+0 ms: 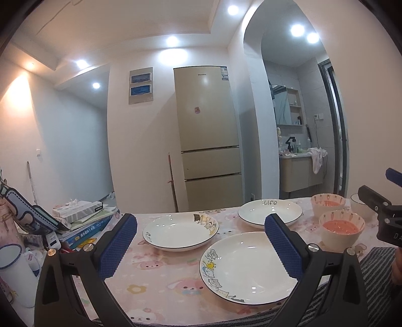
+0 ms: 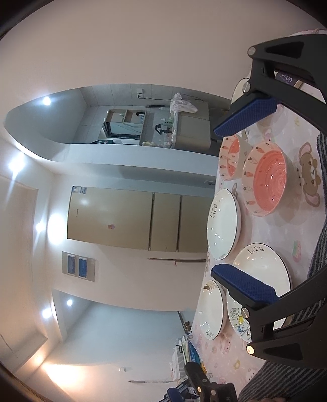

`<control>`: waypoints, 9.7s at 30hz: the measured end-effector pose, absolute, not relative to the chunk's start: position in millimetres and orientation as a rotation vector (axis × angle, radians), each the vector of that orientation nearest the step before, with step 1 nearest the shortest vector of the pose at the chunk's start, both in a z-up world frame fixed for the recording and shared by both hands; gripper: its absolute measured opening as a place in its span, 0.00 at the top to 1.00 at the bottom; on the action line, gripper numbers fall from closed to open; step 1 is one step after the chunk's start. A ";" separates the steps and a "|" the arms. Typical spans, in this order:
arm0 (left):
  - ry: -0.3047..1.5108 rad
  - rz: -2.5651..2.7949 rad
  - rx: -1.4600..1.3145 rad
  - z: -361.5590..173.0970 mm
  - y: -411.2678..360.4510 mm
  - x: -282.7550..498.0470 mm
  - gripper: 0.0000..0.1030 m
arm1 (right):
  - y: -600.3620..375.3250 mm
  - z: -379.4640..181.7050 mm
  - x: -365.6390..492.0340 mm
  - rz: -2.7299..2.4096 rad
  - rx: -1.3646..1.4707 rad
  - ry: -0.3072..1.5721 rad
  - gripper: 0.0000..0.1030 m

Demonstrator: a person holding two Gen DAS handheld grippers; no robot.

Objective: Organize plates and bowls

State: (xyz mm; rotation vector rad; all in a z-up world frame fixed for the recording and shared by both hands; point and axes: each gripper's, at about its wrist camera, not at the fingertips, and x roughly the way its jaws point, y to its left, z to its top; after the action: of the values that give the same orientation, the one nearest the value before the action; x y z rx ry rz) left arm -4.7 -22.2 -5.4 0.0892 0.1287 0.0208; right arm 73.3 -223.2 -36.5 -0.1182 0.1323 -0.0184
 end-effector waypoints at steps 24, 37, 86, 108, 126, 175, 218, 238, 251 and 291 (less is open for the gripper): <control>0.140 -0.012 0.046 28.2 -11.0 -20.6 0.00 | -247.2 -5.7 60.8 -0.056 -0.108 0.129 0.14; -0.116 -0.019 0.029 131.7 -19.6 -40.9 0.00 | -274.1 97.0 56.8 0.084 0.112 0.042 0.18; 0.689 0.068 -0.356 59.8 187.5 269.8 0.38 | -105.7 27.8 368.8 0.299 0.309 0.638 0.28; 1.036 0.068 -0.568 -84.2 228.2 340.3 0.62 | -91.4 -126.5 439.7 0.274 0.401 1.191 0.69; 1.123 0.060 -0.632 -124.0 220.1 355.0 0.78 | -79.8 -156.1 443.8 0.306 0.416 1.260 0.91; 1.086 0.068 -0.556 -109.0 212.5 350.0 0.87 | -84.8 -159.7 445.3 0.337 0.573 1.304 0.90; 0.735 -0.142 -0.449 93.4 151.4 214.7 0.87 | -154.3 54.8 330.9 0.468 0.498 0.953 0.91; 0.829 -0.247 -0.384 39.0 70.1 150.6 0.87 | -233.4 7.2 235.4 0.371 0.472 0.977 0.88; 0.924 -0.233 -0.370 -12.5 59.0 158.4 0.87 | -232.9 -39.4 233.5 0.322 0.439 1.048 0.85; 1.111 -0.206 -0.131 -66.8 22.5 187.9 0.82 | -240.8 -108.4 230.9 0.238 0.415 1.211 0.84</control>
State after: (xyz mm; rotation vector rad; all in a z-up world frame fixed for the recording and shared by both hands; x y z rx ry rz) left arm 187.9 22.5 -66.8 -0.1312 1.1106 -0.2058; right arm 230.9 -240.8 -108.4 0.4152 1.2110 0.2384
